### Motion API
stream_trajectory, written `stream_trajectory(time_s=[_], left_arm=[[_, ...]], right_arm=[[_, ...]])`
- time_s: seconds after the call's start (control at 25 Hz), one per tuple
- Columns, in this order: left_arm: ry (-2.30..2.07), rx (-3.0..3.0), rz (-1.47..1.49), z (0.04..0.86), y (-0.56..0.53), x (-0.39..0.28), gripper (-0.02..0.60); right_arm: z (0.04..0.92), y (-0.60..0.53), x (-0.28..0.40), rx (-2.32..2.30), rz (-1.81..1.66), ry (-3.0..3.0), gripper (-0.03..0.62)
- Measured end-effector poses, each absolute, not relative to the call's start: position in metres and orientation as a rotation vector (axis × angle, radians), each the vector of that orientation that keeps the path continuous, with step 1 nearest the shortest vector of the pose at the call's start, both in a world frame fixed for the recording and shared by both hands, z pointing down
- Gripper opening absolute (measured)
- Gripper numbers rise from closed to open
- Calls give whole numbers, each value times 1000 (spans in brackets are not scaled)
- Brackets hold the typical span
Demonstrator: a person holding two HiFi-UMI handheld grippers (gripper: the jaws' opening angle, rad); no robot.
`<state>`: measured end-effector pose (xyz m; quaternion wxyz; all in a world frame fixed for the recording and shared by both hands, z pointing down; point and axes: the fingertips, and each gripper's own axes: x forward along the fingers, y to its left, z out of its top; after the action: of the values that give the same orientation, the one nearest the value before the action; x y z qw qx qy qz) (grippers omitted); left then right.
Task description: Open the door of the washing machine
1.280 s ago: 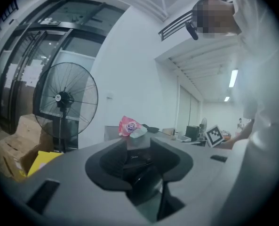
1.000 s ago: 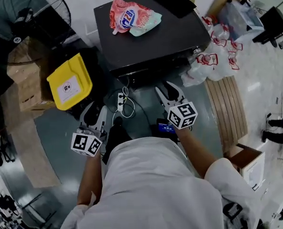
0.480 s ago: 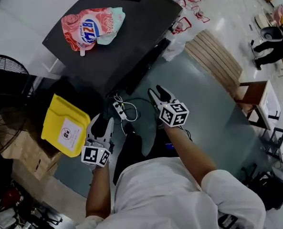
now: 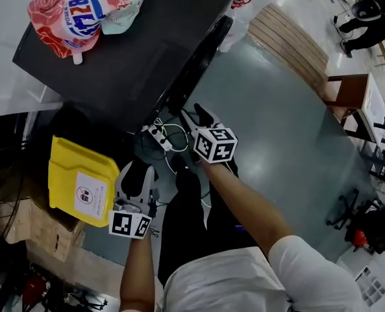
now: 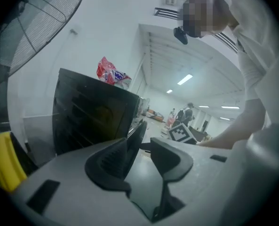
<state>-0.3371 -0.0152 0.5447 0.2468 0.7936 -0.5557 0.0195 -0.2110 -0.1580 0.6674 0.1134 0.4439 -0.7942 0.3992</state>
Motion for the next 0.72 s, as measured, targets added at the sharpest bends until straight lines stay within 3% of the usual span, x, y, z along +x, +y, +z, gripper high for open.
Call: stream_trajectory(time_s=[0.36, 0.72], left_arm=[[-1500, 2182, 71, 599, -14, -356, 160], [-1480, 2188, 39, 607, -4, -354, 160]], right_arm=[[726, -175, -225, 1455, 1070, -2246, 230], [729, -173, -226, 1529, 1087, -2188, 183]])
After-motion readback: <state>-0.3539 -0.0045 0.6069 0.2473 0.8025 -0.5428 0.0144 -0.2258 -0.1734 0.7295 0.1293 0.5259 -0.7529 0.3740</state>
